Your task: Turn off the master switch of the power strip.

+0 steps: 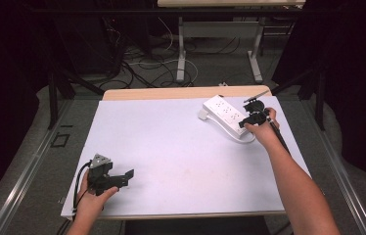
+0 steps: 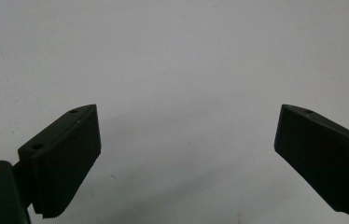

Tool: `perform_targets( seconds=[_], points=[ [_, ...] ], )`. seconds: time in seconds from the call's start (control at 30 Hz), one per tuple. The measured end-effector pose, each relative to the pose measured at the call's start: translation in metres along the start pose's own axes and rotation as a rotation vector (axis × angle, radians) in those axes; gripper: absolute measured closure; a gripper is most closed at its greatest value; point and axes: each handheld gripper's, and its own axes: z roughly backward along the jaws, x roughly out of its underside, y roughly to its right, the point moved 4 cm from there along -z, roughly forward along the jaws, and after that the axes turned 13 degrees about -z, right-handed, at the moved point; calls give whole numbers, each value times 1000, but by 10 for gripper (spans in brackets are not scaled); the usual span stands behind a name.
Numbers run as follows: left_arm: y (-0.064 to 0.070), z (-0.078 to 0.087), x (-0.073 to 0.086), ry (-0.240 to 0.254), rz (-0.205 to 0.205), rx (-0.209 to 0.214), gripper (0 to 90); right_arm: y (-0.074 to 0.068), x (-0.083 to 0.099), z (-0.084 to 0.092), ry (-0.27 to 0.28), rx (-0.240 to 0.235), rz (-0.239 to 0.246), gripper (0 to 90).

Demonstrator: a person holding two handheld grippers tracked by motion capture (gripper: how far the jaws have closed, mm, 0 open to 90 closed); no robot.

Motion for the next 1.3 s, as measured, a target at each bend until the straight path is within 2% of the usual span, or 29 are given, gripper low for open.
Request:
perform_targets(
  seconds=[0.07, 0.17, 0.33, 0.43, 0.5, 0.6, 0.63, 0.83, 0.87, 0.9, 0.93, 1.0, 1.07, 1.13, 1.2, 1.23, 1.3],
  points=[
    [0, 0, 0, 0, 1, 0, 72, 2, -1, 1, 7, -13, 4, 529],
    [0, 0, 0, 0, 2, 0, 71, 1, -1, 1, 8, -3, -9, 522],
    [-1, -1, -1, -14, -7, 8, 72, 3, -1, 4, 5, -17, 3, 498],
    [0, -3, -1, -6, -2, 7, 72, 4, 1, 5, -1, -8, 1, 480],
    [0, -3, -1, -4, 3, 8, 72, 4, 2, 5, -5, -19, 8, 461],
    [0, -4, -1, 1, 10, 9, 72, 4, 3, 8, -6, -6, -16, 446],
    [-1, -2, -1, -16, 5, 20, 72, 5, 3, 10, -1, -8, -11, 442],
    [0, -3, -2, -1, 8, 7, 71, 6, 5, 19, 37, 21, 11, 403],
    [0, -3, -2, -6, -3, 6, 72, 5, 6, 20, 40, 24, 7, 398],
    [0, -3, -2, -6, -4, 5, 72, 3, 6, 22, 40, 16, -9, 384],
    [0, -1, -2, -24, -13, 19, 72, 2, 6, 23, 47, -4, 1, 372],
    [0, -1, -2, -23, -12, 18, 72, 2, 7, 27, 57, -3, 9, 367],
    [1, -2, -2, -1, 2, 5, 72, 0, 7, 29, 60, -12, -1, 351],
    [1, -2, -2, 2, 3, 3, 72, -1, 9, 32, 56, -29, 16, 299],
    [1, -2, -2, 3, 2, 3, 72, -4, 10, 34, 71, -26, 9, 239],
    [1, -2, -2, 2, 2, 2, 71, -5, 11, 35, 68, -41, 15, 208],
    [1, -2, -2, 1, 2, 2, 72, -6, 12, 38, 80, -34, 17, 166]
  ],
)
